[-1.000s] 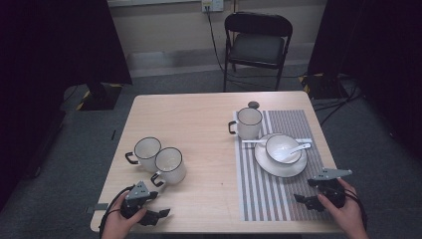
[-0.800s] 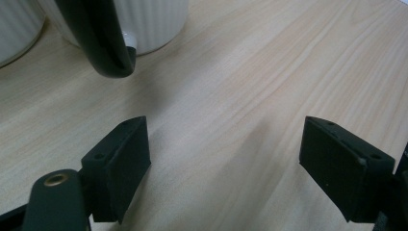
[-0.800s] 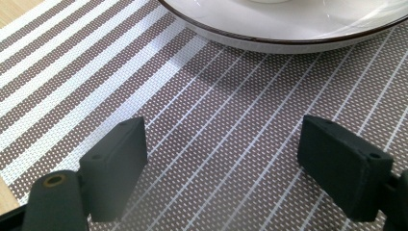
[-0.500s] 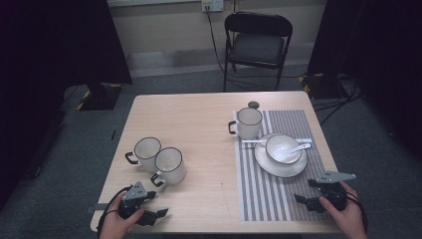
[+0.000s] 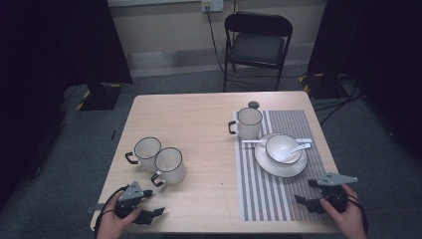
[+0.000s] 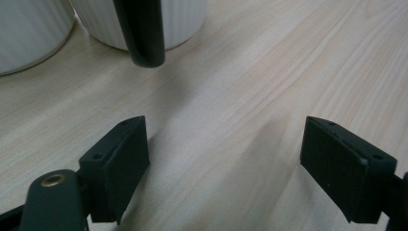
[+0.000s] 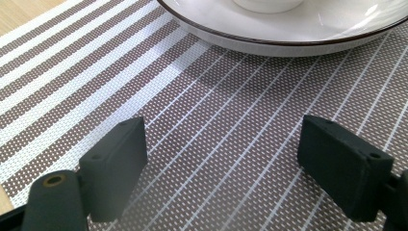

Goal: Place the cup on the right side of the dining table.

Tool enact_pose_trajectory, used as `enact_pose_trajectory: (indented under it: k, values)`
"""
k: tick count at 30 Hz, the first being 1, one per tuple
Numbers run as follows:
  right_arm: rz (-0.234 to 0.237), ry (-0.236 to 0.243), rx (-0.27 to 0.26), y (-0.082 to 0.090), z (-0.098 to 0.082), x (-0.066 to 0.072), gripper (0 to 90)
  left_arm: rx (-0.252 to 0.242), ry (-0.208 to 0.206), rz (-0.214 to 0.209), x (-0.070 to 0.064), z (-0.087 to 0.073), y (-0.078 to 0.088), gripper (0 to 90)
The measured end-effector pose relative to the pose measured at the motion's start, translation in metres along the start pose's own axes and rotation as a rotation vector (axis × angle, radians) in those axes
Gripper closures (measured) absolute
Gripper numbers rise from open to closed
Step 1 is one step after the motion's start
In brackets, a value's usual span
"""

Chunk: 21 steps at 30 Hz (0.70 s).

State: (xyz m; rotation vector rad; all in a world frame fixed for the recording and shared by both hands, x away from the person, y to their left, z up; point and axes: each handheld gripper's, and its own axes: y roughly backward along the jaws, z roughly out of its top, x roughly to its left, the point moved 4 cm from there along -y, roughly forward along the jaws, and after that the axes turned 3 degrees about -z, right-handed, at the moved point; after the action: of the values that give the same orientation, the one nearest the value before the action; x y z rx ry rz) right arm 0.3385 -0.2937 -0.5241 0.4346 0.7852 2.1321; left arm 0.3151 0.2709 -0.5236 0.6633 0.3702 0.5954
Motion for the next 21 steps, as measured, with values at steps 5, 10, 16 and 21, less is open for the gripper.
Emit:
enact_pose_trajectory:
  k: [5, 10, 16, 21]
  values:
    - [-0.004, 0.033, 0.000, -0.0003, -0.0009, 0.0007, 16.8, 0.001, -0.019, 0.022, 0.0029, -0.0014, 0.0006, 16.1]
    - [-0.030, 0.066, 0.011, -0.0014, -0.0011, 0.0038, 15.9, 0.003, -0.053, 0.063, 0.0080, -0.0038, 0.0016, 15.8]
    - [-0.030, 0.067, 0.010, -0.0015, -0.0011, 0.0038, 15.9, 0.000, -0.054, 0.071, 0.0077, -0.0043, 0.0005, 15.2]
    - [-0.031, 0.070, 0.009, -0.0016, -0.0011, 0.0039, 15.8, 0.001, -0.052, 0.081, 0.0076, -0.0043, 0.0004, 14.5]
